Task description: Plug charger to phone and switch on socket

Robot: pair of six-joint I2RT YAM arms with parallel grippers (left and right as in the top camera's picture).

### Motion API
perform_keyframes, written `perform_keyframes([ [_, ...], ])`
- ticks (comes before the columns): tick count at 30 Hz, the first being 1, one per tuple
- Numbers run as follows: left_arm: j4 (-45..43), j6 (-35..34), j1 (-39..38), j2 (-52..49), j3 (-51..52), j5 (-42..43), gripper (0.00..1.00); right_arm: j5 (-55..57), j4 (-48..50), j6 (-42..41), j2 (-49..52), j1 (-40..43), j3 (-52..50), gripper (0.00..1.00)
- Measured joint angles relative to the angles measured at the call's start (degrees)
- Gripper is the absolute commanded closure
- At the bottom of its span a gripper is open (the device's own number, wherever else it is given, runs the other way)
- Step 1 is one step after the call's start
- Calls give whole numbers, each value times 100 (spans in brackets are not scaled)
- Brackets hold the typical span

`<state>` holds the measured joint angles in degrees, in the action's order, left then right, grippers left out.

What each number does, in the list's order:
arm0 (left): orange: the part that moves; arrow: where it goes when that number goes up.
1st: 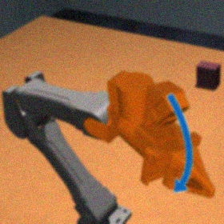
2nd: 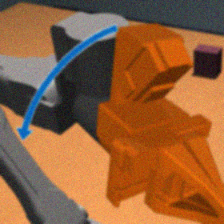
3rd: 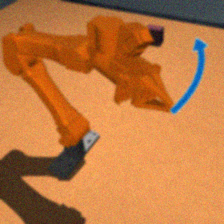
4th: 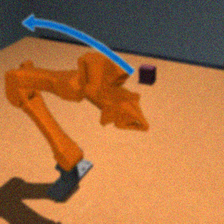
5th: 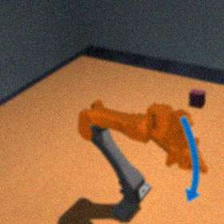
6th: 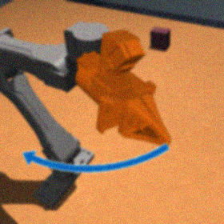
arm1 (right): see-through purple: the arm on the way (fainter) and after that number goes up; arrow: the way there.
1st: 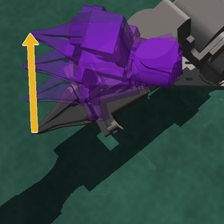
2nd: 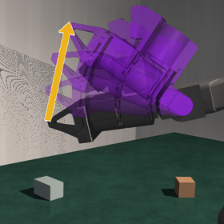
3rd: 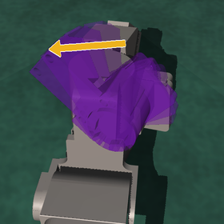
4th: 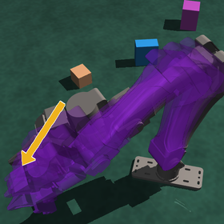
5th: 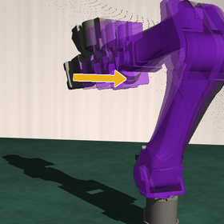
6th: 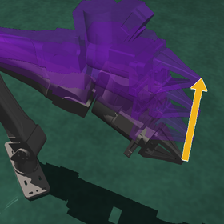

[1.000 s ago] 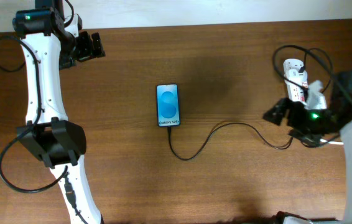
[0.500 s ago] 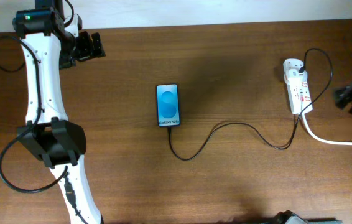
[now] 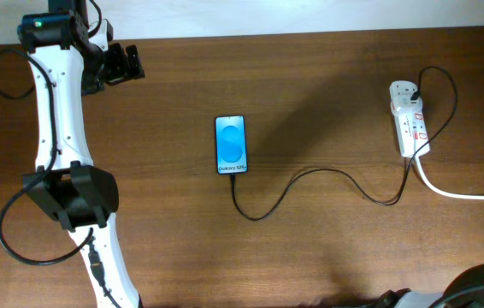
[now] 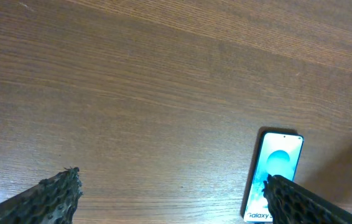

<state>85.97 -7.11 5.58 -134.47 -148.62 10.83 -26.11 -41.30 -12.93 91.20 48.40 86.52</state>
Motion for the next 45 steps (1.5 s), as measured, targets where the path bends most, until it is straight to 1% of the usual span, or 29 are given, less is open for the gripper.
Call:
perform_keyframes([
  [2,0,0,0,0,0,0,1,-186,267,-24,195,0,2,5],
  [7,-2,0,0,0,0,0,1,-271,507,-39,315,0,2,6],
  [8,-4,0,0,0,0,0,1,-286,579,-44,315,0,2,9],
  [11,-7,0,0,0,0,0,1,-247,520,-127,542,-2,358,9],
  [14,0,0,0,0,0,0,1,-223,35,-214,1180,-2,1130,9],
  [16,-4,0,0,0,0,0,1,-260,-90,-216,1705,-11,1598,9],
  [20,-4,0,0,0,0,0,1,-376,-133,-114,2361,-186,1668,8],
  [24,-2,0,0,0,0,0,1,-219,-122,179,3038,-750,1692,8],
  [26,-2,0,2,0,0,0,1,-153,-175,275,3394,-901,1692,7],
  [31,-2,0,0,0,0,0,1,168,-313,557,3733,-1099,1692,7],
  [34,-2,0,0,0,0,0,1,273,-350,588,3842,-1239,1692,7],
  [35,-4,0,2,0,0,0,0,284,-354,590,3873,-1268,1692,4],
  [37,-2,0,0,0,0,0,1,317,-354,601,3886,-1287,1692,3],
  [45,-4,0,0,0,0,0,1,551,-376,608,3965,-1508,1687,3],
])
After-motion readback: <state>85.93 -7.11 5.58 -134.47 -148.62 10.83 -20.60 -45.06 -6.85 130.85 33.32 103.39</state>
